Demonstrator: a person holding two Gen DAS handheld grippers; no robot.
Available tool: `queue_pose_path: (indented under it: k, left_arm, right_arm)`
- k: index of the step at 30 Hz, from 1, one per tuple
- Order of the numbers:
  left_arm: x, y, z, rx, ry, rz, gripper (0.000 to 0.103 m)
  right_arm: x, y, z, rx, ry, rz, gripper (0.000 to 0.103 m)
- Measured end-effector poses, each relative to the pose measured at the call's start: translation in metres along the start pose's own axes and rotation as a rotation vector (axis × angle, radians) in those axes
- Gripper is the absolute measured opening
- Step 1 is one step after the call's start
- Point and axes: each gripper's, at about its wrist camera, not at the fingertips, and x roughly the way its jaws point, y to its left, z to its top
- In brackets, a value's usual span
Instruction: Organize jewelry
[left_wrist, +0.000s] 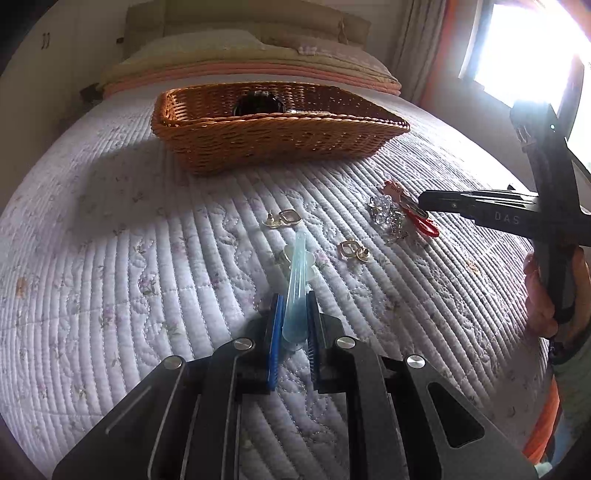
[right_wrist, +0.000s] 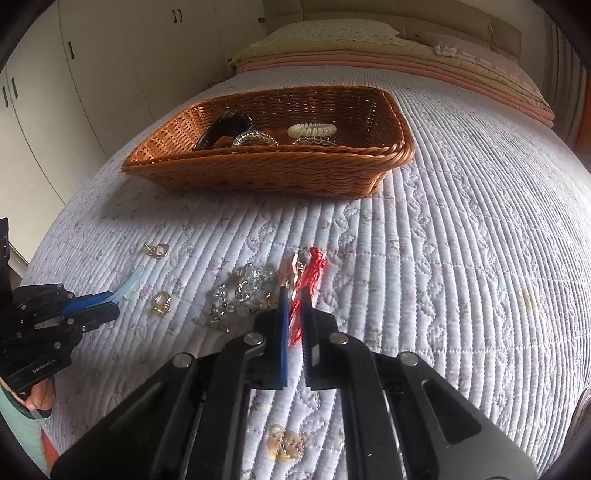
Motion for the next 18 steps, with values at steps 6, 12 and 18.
queue_pose_path:
  k: [6,12,18]
  left_arm:
    - [-0.001,0.002,0.0,-0.008,0.001,-0.012,0.011]
    - [-0.003,0.006,0.0,-0.019,0.001,-0.025,0.011]
    - [-0.003,0.007,0.0,-0.026,0.0,-0.032,0.011]
  right_arm:
    - [-0.011,0.001,0.005,0.008,-0.04,0.027,0.009]
    - [-0.006,0.002,0.015,-0.037,-0.035,-0.023,0.05]
    - [0.016,0.009,0.016,-0.116,0.047,-0.081,0.037]
